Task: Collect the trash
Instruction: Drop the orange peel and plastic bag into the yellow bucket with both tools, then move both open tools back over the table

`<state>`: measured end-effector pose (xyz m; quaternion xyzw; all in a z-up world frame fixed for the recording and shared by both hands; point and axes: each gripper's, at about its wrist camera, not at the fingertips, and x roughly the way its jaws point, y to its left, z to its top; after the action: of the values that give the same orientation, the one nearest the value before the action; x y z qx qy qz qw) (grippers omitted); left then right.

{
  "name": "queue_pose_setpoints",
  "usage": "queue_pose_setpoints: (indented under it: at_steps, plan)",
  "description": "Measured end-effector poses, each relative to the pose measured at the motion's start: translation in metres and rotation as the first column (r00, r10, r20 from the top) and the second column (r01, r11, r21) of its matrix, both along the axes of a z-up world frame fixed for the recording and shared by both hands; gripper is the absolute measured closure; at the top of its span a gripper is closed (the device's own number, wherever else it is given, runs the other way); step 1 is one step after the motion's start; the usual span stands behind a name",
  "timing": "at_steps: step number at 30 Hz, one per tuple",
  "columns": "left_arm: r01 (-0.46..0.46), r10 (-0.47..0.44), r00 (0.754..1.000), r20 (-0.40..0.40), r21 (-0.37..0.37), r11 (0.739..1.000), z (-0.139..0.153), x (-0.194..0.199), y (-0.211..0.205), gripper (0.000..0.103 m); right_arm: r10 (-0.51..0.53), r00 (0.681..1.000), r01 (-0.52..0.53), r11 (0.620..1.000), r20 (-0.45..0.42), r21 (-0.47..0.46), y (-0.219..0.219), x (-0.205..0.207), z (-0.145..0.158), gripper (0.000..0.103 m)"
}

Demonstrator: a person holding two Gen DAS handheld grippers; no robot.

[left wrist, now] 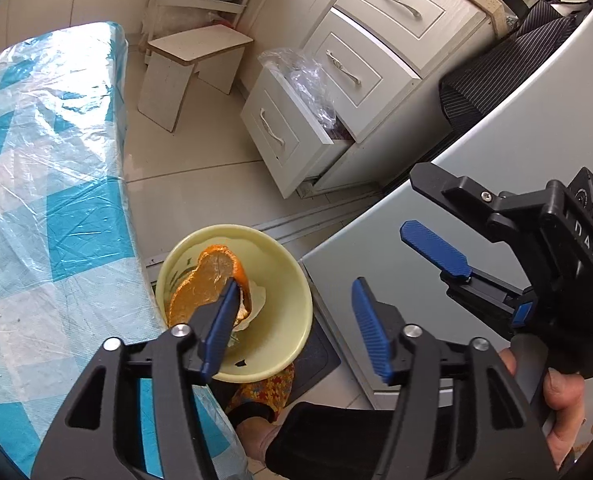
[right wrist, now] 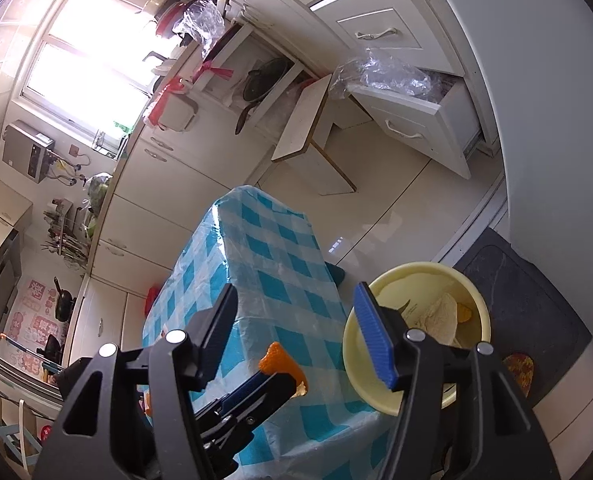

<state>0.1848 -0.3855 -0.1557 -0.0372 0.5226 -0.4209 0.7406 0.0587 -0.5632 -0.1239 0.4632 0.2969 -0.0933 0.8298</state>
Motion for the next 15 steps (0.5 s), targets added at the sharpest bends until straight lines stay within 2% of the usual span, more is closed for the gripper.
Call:
queue_pose_setpoints:
  at_steps: [4,6,8,12,15]
  plan:
    - [0.047,-0.047,0.998,-0.046,-0.001,0.999,-0.001,0.004,-0.002,0.035,-0.007,1.0,0.007,1.0,0.006,-0.01,0.0,0.0,0.001,0.044]
    - [0.061,-0.06,0.997,-0.05,0.032,0.998,-0.002,0.004,-0.005,0.03,-0.011,1.0,0.011,1.0,0.01,-0.011,-0.001,0.0,0.002,0.043]
    - [0.067,-0.065,0.998,-0.024,0.091,0.994,-0.003,0.002,-0.009,0.029,-0.012,1.0,0.012,1.0,0.008,-0.013,-0.001,0.001,0.001,0.043]
    - [0.054,-0.054,0.999,-0.002,0.075,0.996,0.003,-0.001,-0.001,0.029,-0.01,1.0,0.01,1.0,0.01,-0.015,-0.001,0.002,0.001,0.043]
    - [0.026,-0.032,0.997,0.074,0.078,0.997,0.016,-0.008,0.012,0.029,-0.005,1.0,0.005,1.0,0.008,-0.018,-0.001,0.003,0.001,0.043]
